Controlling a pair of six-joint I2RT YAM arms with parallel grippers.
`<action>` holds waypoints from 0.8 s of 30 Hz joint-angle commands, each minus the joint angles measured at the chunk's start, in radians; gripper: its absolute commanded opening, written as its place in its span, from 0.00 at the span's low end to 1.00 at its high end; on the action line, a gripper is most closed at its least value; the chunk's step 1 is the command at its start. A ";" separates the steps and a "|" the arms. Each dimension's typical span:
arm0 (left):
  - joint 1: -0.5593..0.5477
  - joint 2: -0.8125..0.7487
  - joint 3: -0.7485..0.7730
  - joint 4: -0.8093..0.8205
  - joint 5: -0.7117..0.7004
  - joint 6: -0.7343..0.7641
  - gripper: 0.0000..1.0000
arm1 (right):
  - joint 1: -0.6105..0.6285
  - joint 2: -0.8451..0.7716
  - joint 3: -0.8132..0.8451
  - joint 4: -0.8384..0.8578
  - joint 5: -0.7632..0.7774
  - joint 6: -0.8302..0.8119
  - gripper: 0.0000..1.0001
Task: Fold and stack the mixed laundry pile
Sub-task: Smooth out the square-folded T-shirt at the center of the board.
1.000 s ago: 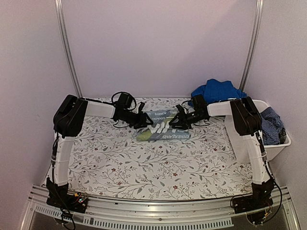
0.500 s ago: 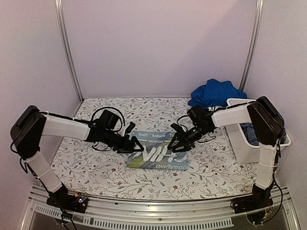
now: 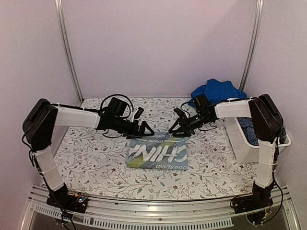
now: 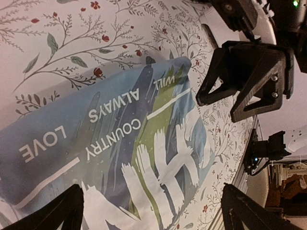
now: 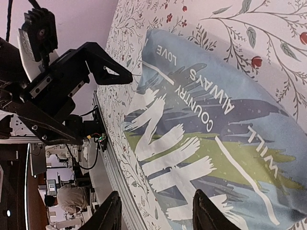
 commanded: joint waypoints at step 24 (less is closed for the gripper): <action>0.133 0.028 0.006 0.004 0.167 0.080 1.00 | -0.032 0.185 0.310 0.059 -0.108 0.091 0.51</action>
